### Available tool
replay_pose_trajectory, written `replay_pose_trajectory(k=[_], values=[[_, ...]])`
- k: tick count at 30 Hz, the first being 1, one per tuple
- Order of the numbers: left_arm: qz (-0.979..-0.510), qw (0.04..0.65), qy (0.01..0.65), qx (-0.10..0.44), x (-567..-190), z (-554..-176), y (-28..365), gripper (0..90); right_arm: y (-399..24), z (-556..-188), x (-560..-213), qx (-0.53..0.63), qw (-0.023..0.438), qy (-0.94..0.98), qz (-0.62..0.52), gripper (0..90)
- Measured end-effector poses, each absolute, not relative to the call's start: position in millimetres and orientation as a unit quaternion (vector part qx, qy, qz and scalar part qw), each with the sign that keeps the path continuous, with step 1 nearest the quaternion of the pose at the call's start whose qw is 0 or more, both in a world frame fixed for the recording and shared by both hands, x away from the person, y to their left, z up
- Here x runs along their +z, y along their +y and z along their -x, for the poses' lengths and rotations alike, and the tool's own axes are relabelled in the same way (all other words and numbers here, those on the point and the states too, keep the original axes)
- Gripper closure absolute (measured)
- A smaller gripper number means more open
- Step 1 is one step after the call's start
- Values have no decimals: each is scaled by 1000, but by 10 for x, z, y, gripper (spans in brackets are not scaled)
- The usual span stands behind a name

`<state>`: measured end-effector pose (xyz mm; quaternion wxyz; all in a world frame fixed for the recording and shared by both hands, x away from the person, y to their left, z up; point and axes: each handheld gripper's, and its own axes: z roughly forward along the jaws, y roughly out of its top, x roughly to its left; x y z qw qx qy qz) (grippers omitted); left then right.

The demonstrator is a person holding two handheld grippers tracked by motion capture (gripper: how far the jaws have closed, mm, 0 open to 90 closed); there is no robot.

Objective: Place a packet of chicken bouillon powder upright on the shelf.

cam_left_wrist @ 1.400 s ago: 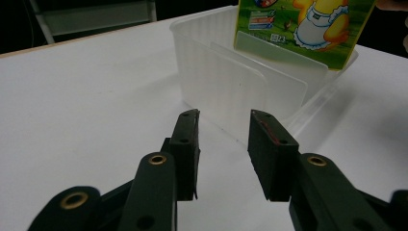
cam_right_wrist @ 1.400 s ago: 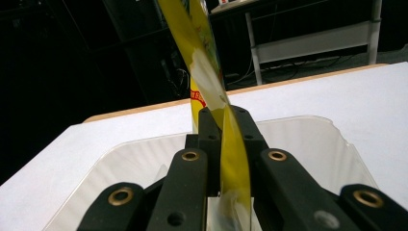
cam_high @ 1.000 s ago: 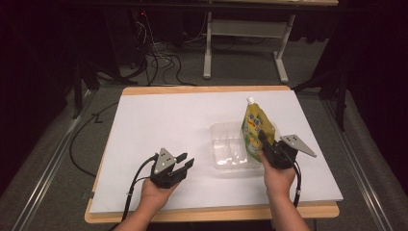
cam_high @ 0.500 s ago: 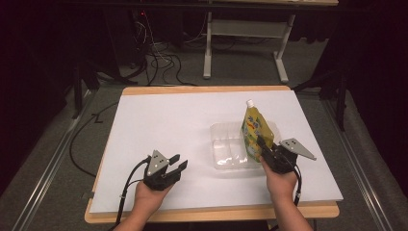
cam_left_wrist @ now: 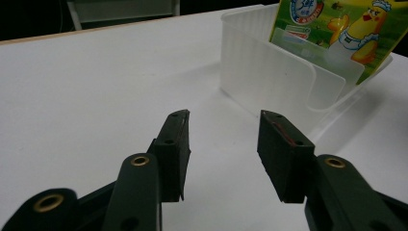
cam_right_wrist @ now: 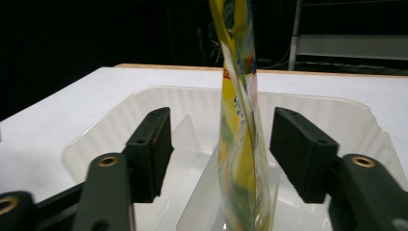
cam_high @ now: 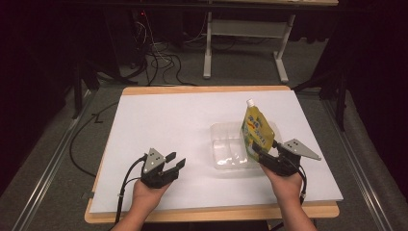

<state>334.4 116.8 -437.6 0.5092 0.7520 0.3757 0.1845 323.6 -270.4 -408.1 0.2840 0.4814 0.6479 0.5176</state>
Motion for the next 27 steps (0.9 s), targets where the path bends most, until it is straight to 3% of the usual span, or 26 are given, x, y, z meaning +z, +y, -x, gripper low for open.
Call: replay_pose_trajectory(k=[14,22,27], values=[[-743,507,391,197,-4363,-3424,1263,515,-3220,-2744,-3980,529,306,634,-474,379],[-735,495,417,202,-4421,-3513,1405,484,-3621,-3013,-4007,495,342,617,-506,389],[-738,483,425,202,-4473,-3555,1425,475,-3839,-3078,-4249,484,333,601,-542,391]])
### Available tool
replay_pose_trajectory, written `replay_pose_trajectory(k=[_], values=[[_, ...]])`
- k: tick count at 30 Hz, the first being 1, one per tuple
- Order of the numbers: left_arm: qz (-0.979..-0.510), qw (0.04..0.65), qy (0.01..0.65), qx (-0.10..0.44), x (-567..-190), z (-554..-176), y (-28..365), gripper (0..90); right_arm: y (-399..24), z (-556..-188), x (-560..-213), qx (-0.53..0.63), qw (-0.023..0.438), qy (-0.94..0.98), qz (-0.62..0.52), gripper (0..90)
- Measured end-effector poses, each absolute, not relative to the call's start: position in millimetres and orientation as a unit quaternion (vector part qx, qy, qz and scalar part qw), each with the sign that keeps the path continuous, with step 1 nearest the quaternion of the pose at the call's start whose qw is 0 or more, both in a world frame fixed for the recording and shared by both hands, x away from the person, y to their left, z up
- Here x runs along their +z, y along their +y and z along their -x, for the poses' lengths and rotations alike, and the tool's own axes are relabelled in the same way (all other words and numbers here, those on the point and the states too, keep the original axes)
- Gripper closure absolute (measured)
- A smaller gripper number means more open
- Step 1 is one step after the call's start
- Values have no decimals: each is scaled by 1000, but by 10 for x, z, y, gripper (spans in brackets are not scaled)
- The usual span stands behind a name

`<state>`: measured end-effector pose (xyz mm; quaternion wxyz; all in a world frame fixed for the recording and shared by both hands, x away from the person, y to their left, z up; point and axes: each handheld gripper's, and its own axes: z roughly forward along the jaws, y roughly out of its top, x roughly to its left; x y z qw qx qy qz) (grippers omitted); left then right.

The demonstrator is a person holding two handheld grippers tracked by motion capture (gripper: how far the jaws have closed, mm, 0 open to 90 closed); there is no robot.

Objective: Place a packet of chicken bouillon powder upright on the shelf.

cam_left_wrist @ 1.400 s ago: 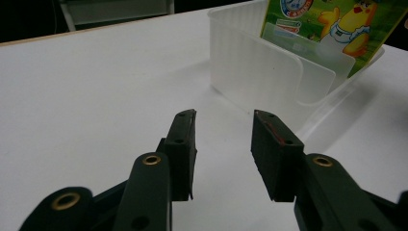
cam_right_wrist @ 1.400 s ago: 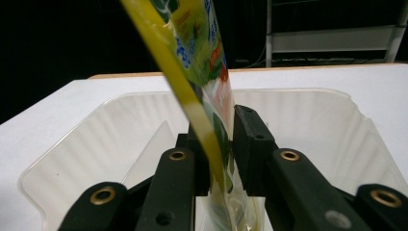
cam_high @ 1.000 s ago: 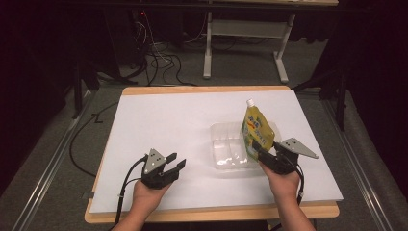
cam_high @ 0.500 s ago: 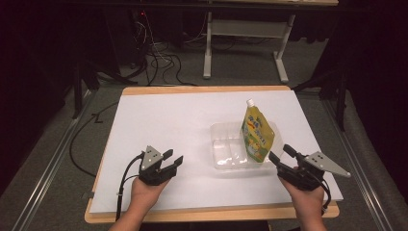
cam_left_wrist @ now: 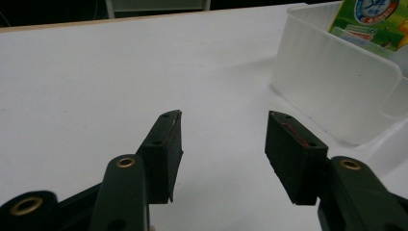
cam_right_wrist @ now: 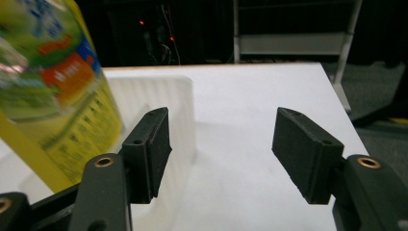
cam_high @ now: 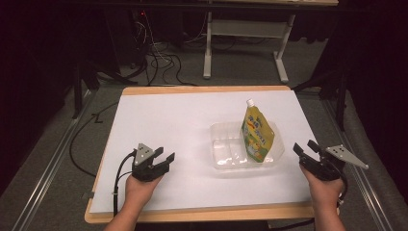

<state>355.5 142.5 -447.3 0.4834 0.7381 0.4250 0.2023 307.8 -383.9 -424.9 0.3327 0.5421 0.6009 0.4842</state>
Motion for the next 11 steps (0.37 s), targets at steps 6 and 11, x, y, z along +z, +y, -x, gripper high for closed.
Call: replay_pose_trajectory(k=[6,11], values=[[-741,480,424,202,-4494,-3553,1376,468,-3907,-3011,-4257,479,343,595,-546,409],[-740,484,421,201,-4477,-3526,1389,468,-3900,-3020,-4258,479,340,595,-549,428]])
